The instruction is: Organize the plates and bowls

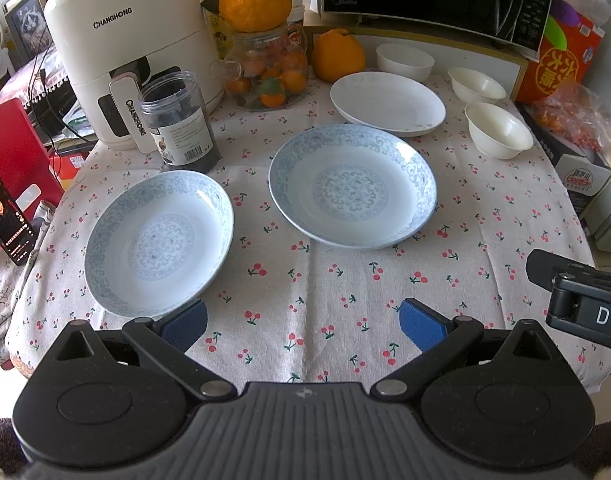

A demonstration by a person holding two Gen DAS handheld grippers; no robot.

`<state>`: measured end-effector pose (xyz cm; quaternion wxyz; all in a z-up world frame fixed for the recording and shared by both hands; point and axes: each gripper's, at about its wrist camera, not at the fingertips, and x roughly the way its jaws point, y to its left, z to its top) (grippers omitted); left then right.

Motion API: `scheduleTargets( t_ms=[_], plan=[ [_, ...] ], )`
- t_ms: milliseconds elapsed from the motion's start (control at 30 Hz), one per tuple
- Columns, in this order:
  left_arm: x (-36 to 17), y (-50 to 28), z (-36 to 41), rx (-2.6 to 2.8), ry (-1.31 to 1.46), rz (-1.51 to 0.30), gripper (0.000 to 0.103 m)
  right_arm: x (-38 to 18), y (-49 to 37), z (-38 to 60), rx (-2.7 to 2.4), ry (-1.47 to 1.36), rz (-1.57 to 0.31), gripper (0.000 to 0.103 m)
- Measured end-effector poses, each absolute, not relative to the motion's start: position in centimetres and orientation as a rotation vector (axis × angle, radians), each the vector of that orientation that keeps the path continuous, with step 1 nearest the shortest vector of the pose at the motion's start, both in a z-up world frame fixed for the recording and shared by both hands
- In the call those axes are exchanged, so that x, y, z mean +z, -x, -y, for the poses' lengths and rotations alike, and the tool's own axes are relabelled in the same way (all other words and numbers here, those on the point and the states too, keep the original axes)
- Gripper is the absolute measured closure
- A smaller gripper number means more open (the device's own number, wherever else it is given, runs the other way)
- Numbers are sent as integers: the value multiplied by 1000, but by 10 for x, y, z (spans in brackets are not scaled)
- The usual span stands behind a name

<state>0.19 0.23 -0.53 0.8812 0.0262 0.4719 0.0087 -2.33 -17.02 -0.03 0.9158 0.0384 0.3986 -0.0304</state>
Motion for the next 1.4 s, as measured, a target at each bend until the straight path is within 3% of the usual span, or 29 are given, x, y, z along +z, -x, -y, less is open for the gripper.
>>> scheduleTargets(
  t_ms=[1000,1400],
  plan=[
    [7,-46,-13,62,-125,-901,0,18,-22,179,-100,-36,-847,0],
    [-18,-105,-35,-136,-42,-935,1,-10,-65,174,52,-70,-793,0]
  ],
)
